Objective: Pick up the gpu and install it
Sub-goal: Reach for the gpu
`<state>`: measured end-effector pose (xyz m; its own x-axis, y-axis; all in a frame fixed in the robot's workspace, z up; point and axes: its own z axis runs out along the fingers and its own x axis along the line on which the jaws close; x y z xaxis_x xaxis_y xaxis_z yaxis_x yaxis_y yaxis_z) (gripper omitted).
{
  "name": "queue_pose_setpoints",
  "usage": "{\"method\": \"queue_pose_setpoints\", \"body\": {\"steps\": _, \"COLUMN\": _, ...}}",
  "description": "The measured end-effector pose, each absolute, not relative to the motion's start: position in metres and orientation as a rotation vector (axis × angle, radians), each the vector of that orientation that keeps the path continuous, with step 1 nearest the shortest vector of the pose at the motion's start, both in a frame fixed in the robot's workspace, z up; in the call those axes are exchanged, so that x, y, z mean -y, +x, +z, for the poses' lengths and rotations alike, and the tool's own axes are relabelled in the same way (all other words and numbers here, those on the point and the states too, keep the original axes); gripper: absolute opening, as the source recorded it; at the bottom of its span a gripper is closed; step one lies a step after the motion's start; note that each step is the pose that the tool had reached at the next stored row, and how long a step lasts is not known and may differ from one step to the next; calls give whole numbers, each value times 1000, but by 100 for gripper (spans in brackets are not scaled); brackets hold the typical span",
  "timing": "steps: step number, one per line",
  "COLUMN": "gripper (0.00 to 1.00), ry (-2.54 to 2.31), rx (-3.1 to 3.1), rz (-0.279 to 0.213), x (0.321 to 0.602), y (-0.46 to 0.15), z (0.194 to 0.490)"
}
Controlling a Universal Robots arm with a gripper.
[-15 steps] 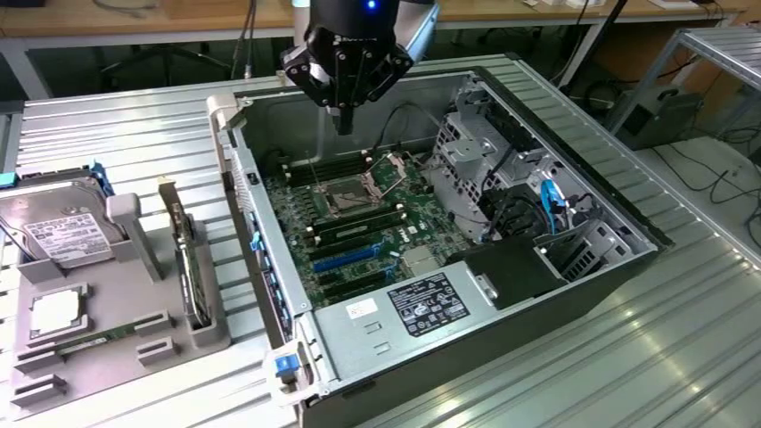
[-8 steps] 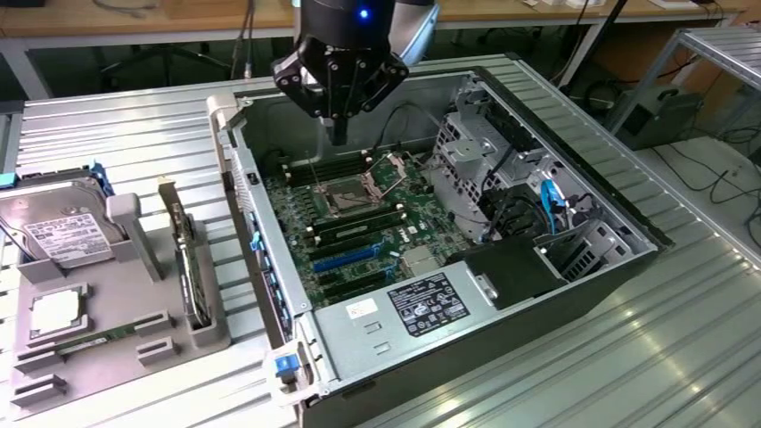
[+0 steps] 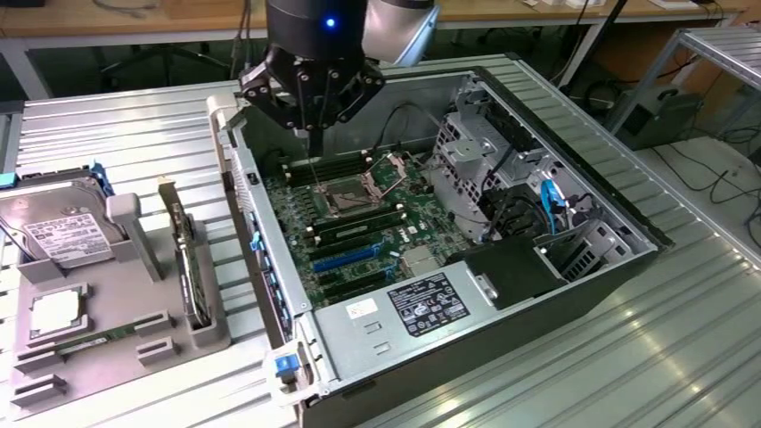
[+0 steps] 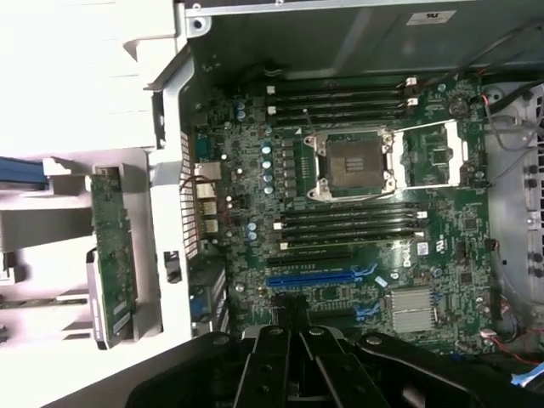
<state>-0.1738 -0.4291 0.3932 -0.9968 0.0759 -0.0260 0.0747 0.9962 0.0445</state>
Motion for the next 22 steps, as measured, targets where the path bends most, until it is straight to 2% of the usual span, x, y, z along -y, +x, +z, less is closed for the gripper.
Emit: {"method": "queue_pose_setpoints", "body": {"steps": 22, "gripper": 11, "ry": 117, "rx": -3110, "rz": 68, "x": 444, "y": -285, "z": 388}}
